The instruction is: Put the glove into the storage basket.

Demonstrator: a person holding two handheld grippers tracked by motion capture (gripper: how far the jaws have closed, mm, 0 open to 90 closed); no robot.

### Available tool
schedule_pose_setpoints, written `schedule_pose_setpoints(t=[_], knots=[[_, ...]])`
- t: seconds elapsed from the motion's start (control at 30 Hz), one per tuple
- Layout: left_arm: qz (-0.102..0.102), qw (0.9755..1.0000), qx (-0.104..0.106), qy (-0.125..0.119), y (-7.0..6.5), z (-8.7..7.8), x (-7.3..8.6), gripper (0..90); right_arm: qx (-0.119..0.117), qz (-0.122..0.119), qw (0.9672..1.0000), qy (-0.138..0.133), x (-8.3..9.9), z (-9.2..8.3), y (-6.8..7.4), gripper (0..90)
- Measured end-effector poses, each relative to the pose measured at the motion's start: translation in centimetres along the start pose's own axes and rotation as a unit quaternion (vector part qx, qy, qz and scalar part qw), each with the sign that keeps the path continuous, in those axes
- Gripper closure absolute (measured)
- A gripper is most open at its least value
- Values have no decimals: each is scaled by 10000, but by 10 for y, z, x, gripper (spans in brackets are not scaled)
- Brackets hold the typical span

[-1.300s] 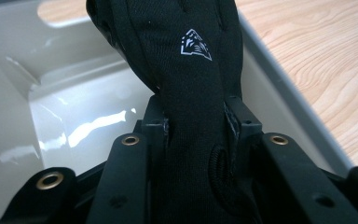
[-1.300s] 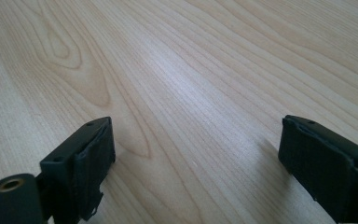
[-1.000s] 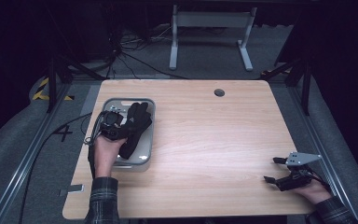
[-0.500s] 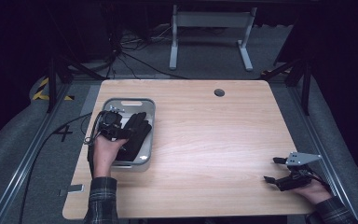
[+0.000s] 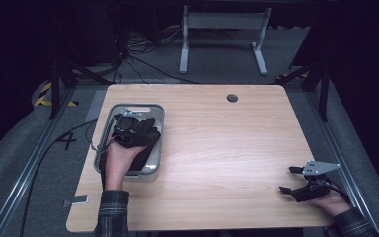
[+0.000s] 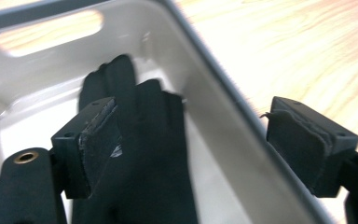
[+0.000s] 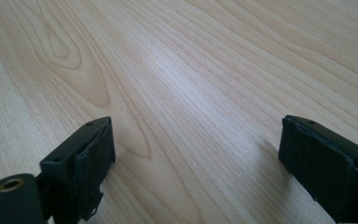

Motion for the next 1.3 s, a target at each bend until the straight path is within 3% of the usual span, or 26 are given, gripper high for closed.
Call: schedule_pose_setpoints(t=[0.13,0.17,0.27,0.33,0.5,0.7,1.0,1.3], knots=[[264,9995,147,-35,-28,3,-11,150,3,-3,10000,2,0,0,0,111],[264,9995,147,-35,-28,3,-11,147,5,-5,10000,3,0,0,0,111],[491,9982,333,-46,-55,7,-17,144,4,-4,10000,3,0,0,0,111],[534,9979,360,-50,-60,8,-18,144,5,-2,10000,4,0,0,0,111],[768,9955,540,-109,-88,14,-24,142,5,-4,10000,3,0,0,0,111],[906,9933,687,-223,-113,21,-28,135,4,-3,10000,4,0,0,0,111],[1173,9898,781,-183,-142,36,-26,130,4,-4,10000,3,0,0,0,111],[1405,9855,951,-75,-172,59,-12,131,4,-6,10000,4,1,0,0,111]])
Point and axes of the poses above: each handheld gripper's, and its own axes: z roughly forward along the jaws, x roughly out of its underside, y roughly to its left, the point moved 10 cm from there along z, roughly forward along the jaws, and after that the axes turned 14 degrees about y, right-handed, at the moved point
